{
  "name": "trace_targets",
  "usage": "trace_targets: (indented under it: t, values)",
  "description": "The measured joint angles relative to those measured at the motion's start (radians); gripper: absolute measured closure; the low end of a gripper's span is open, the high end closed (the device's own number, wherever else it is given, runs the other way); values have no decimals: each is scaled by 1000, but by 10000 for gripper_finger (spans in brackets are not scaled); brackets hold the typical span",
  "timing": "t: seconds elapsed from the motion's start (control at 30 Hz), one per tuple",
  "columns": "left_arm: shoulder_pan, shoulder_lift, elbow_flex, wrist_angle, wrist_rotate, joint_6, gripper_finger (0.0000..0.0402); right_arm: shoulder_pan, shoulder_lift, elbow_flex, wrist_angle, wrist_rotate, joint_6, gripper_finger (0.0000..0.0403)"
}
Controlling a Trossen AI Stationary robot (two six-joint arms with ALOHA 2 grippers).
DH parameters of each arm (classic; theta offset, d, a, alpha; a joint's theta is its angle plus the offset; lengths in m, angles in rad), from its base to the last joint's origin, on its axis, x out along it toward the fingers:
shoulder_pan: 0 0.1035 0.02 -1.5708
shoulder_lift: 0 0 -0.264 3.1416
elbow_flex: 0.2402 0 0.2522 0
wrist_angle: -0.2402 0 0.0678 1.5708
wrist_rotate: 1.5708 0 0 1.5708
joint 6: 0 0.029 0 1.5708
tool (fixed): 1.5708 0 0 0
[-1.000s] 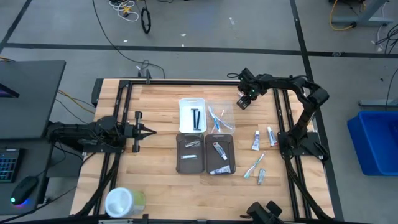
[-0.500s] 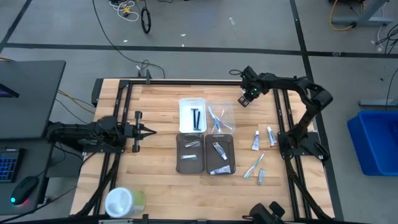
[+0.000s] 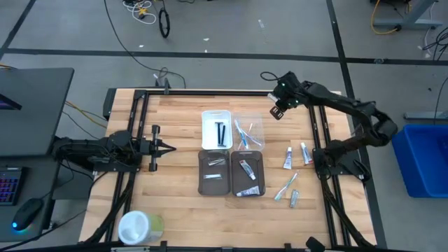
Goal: Pick & Place Travel size toiletries
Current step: Put the silver nail cutter into the left black bin
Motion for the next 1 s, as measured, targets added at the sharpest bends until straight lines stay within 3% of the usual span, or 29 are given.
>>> trace_targets:
  t: [0.2,0.43,0.73,1.0]
  values:
    - [0,0,0,0,0,0,386,117,-87,1,-34,-89,7,335]
    - [0,0,0,0,0,0,386,305,-100,1,-51,-226,5,334]
    - [0,0,0,0,0,0,386,544,-100,1,66,-238,24,334]
    - [0,0,0,0,0,0,385,661,-69,3,302,-238,165,334]
